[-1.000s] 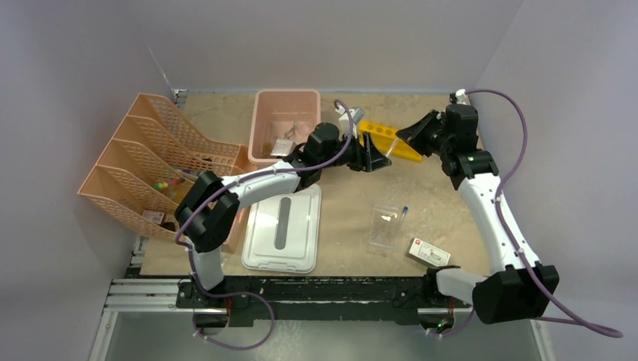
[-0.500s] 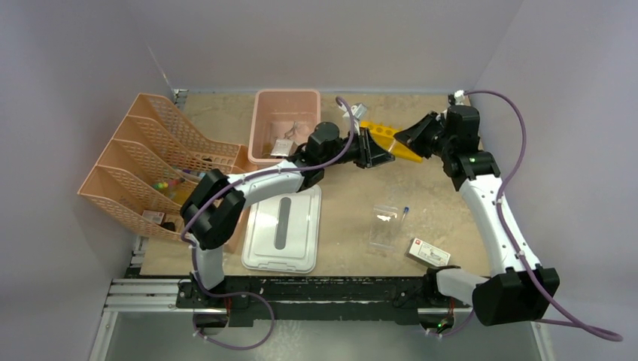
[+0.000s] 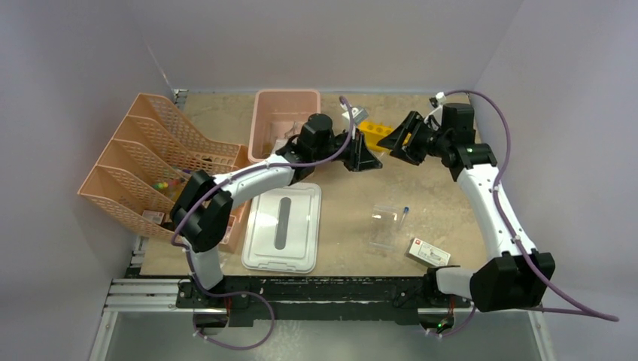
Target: Organize the chemistry lab equipment
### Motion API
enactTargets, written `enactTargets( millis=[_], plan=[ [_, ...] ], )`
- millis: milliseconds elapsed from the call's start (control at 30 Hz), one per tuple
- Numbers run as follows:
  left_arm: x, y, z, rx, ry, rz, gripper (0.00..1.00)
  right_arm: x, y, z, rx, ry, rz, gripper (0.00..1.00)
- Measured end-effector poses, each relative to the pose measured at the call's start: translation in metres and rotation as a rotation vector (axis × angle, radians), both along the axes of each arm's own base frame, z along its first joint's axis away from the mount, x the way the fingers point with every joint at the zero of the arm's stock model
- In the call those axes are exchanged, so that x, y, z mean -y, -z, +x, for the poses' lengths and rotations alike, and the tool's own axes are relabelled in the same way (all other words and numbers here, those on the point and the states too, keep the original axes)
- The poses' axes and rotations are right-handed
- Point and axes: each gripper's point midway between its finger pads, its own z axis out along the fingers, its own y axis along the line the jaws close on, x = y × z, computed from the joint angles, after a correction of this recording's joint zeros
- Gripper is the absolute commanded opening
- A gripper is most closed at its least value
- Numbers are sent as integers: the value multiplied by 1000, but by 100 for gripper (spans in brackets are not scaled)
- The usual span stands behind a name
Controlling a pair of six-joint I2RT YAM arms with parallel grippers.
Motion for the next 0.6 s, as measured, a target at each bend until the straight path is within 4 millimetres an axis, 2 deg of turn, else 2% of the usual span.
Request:
enactTargets(
  millis=[133, 267, 400, 600],
  plan=[
    [-16, -21, 0, 46, 38, -22, 0, -10, 1, -4, -20, -62, 44, 59],
    [-30, -38, -4, 93, 76, -35, 0, -21, -9, -8, -4, -129, 96, 51],
    [-39, -36, -10, 108, 124, -14, 0, -29, -18, -6, -2, -187, 131, 42],
    [-55, -17, -10, 110, 161, 63, 0, -36, -20, -9, -15, -247, 181, 34]
  ],
)
